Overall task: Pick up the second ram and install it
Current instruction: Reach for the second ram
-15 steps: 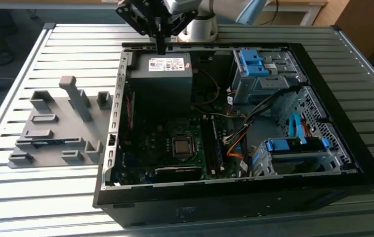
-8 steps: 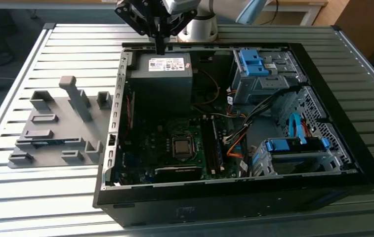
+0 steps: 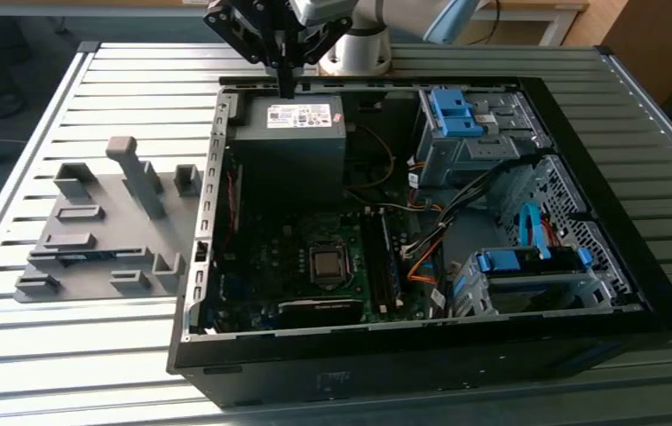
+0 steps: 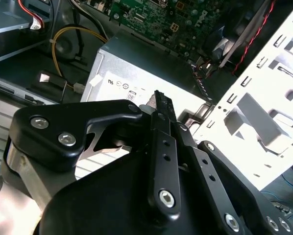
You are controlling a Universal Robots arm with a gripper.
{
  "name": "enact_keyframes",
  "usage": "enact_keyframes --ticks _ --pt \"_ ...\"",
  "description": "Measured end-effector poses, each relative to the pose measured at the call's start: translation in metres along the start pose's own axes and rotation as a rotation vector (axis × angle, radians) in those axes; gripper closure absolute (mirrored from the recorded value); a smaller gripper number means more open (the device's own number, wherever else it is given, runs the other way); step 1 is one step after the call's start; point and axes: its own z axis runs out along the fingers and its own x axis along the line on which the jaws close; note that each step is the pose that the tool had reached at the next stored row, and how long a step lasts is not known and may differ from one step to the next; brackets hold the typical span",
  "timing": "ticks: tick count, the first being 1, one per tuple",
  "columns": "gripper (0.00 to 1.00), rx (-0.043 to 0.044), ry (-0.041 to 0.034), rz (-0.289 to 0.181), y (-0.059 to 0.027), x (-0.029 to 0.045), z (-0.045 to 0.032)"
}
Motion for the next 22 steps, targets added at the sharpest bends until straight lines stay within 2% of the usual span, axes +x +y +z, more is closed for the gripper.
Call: enact_keyframes --ticks 3,22 --pt "0.89 0.0000 0.0000 0.000 -0.0002 0.0031 -0.0001" --pt "0.89 0.0000 0.0000 0.000 -0.0005 0.0069 -0.0002"
